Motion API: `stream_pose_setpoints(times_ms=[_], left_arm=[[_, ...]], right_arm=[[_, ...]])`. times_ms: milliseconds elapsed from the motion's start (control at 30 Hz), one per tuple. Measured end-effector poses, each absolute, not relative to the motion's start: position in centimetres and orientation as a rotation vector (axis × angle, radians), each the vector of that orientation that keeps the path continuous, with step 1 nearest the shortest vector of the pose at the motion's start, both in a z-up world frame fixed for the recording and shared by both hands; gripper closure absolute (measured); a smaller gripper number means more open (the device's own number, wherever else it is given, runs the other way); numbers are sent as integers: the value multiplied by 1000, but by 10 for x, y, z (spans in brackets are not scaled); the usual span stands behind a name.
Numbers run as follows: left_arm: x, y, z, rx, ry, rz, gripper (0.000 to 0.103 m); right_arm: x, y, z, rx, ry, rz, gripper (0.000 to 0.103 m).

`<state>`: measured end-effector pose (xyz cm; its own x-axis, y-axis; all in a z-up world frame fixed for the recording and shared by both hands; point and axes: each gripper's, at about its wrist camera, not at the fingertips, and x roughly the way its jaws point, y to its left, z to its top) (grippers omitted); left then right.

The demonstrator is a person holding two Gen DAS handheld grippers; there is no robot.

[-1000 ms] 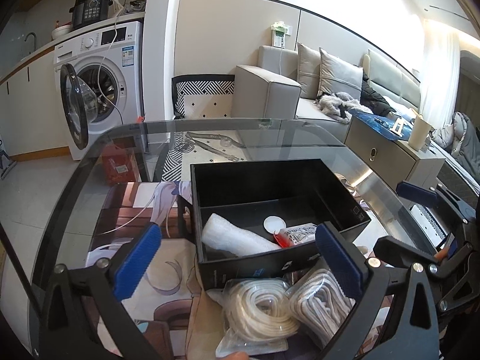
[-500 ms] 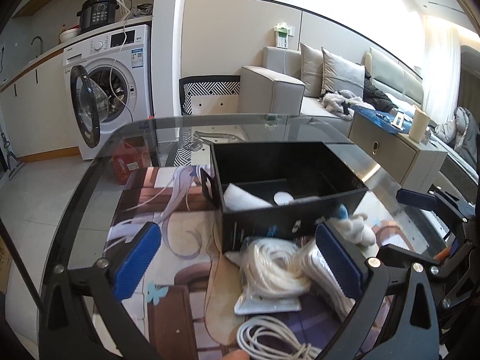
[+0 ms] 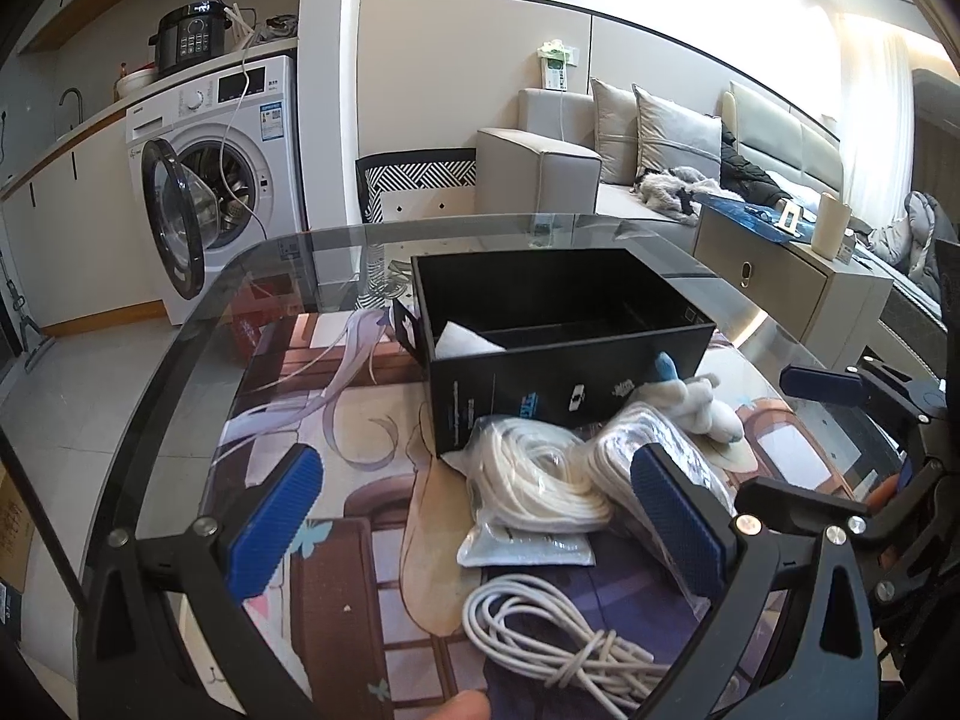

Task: Organize soft objects
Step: 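Withdraw both tools and move the right tool to the bag of white rope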

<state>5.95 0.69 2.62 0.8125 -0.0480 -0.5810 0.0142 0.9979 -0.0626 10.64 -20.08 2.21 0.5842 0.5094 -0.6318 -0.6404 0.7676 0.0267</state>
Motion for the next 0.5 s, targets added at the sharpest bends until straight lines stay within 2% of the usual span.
stream_pose_setpoints(times_ms=[500], left_arm=[[47, 20, 12, -123, 678, -39, 0]], right_arm=[[110, -188, -1, -227, 757, 695, 1]])
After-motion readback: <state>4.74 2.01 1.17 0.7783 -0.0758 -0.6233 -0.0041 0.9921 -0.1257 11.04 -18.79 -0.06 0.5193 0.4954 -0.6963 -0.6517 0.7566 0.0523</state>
